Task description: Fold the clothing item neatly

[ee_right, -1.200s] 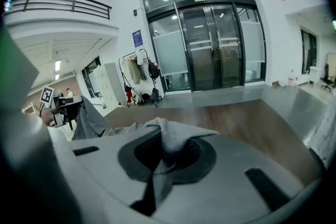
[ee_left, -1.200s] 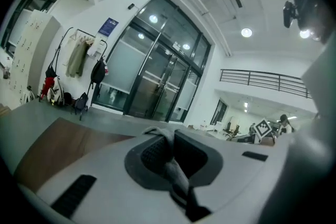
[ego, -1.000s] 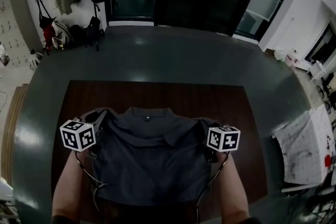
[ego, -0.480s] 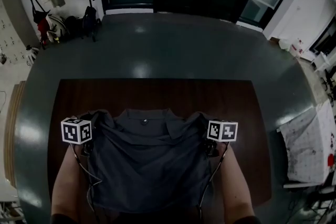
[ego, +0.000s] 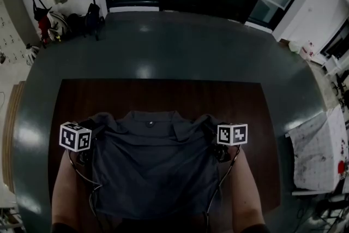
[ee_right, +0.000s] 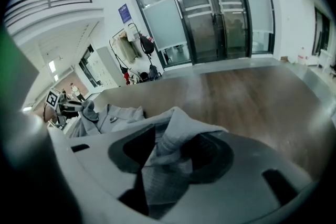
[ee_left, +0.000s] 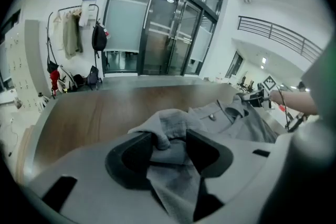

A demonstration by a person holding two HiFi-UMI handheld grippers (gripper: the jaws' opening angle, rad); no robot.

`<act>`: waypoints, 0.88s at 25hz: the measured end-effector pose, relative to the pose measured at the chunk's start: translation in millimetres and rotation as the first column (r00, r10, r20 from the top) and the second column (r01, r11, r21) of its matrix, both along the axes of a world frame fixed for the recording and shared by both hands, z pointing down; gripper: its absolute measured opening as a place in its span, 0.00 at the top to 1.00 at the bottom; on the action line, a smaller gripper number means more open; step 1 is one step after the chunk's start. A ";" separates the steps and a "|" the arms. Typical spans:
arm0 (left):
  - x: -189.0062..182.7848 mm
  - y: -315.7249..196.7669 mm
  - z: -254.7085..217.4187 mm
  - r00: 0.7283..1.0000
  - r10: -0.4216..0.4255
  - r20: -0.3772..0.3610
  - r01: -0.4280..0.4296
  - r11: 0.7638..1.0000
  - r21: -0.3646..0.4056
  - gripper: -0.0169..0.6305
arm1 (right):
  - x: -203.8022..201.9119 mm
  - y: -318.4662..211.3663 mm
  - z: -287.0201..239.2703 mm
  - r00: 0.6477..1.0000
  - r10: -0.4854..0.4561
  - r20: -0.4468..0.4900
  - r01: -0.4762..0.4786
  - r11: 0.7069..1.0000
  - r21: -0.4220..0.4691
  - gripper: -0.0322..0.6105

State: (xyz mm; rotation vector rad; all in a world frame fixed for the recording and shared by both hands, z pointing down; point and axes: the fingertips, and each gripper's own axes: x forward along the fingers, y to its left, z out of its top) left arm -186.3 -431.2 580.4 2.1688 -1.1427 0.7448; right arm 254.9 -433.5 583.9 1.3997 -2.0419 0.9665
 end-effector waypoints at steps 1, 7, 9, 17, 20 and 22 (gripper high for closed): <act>-0.4 6.9 0.7 1.000 0.014 0.014 -0.014 1.000 -0.002 0.68 | 0.6 2.4 -2.9 1.000 0.010 0.019 -0.010 1.000 -0.001 0.70; -25.1 38.5 -7.1 0.999 -0.042 0.000 0.042 0.999 0.029 0.68 | 9.1 17.4 -31.9 0.998 0.040 -0.041 -0.037 0.997 0.072 0.69; -33.7 47.2 -11.0 0.998 -0.067 -0.018 0.067 0.997 0.034 0.68 | 8.7 19.6 -44.7 0.993 0.083 0.080 -0.088 0.994 0.067 0.69; 1.9 89.8 -34.7 0.988 -0.016 -0.155 0.023 0.999 0.046 0.68 | -13.8 44.2 -73.5 0.993 0.049 0.111 -0.066 0.986 0.156 0.69; 28.4 92.6 -23.4 0.990 0.021 -0.143 -0.017 0.999 0.030 0.68 | -34.4 59.2 -47.9 0.998 -0.053 -0.022 0.055 0.994 0.090 0.69; 46.6 91.3 -16.5 0.994 0.065 -0.093 -0.062 0.997 0.038 0.68 | -56.6 67.5 -35.7 0.971 -0.183 -0.152 0.199 0.975 0.098 0.69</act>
